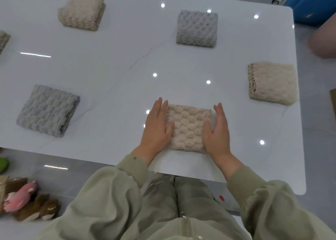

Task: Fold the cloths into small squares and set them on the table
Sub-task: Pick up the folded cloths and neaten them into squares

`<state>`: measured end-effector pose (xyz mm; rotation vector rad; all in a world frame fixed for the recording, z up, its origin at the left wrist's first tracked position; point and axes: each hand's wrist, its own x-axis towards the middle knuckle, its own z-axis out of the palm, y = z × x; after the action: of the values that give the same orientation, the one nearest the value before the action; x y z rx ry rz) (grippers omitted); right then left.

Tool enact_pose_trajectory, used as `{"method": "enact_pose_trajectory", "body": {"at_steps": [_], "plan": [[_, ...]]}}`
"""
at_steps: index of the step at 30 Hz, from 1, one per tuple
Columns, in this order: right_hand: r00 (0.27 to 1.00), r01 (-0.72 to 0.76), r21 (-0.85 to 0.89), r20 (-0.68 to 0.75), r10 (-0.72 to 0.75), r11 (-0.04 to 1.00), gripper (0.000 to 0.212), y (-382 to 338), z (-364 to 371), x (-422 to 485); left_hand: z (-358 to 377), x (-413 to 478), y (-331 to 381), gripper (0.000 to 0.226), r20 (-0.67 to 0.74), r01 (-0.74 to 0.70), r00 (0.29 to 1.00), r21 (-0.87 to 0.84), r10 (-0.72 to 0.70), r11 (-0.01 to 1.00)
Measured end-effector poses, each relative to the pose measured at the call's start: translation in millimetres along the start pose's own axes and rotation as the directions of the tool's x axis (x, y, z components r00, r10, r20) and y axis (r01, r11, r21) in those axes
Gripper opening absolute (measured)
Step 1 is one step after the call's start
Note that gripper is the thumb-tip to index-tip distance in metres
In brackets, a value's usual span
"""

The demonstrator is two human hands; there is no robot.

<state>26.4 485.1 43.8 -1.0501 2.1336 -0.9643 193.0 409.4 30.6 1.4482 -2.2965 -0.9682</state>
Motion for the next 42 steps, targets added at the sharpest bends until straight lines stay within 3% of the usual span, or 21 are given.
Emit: {"method": "enact_pose_trajectory", "body": {"at_steps": [4,7,11,17,25,29,32,36,42], "plan": [[0.970,0.220,-0.396,0.183,-0.159,0.892,0.059,-18,9,21,-19,7,-12,0.062,0.033,-0.093,0.996,0.387,0.087,0.917],[0.935,0.337,-0.562,0.296,-0.197,0.755,0.063,-38,24,30,-35,9,-23,0.061,0.033,-0.083,0.996,0.490,0.077,0.868],[0.924,0.369,-0.609,0.323,-0.205,0.703,0.063,-64,55,31,-61,7,-47,0.062,0.034,-0.071,0.997,0.543,0.063,0.837],[0.918,0.381,-0.530,0.313,-0.242,0.758,0.062,-101,136,12,-118,8,-118,0.064,0.044,-0.093,0.996,0.536,0.082,0.839],[0.981,0.098,-0.295,0.188,-0.043,0.950,0.058,-181,281,-36,-220,6,-237,0.066,0.114,-0.150,0.987,0.420,0.113,0.895],[0.990,-0.029,-0.072,0.135,0.038,0.997,0.055,-212,324,-54,-258,-3,-284,0.064,0.039,-0.019,0.999,0.267,0.009,0.964],[0.985,-0.125,0.076,0.125,0.115,0.989,0.056,-229,343,-63,-270,-11,-311,0.058,-0.018,0.097,0.995,0.017,-0.097,0.995],[0.983,-0.180,0.197,0.082,0.167,0.964,0.054,-244,363,-69,-271,-17,-319,0.053,-0.023,0.177,0.981,-0.306,-0.193,0.935],[0.982,-0.187,0.224,0.063,0.177,0.957,0.053,-252,369,-63,-265,-19,-313,0.052,0.000,0.205,0.972,-0.477,-0.233,0.855]]}}
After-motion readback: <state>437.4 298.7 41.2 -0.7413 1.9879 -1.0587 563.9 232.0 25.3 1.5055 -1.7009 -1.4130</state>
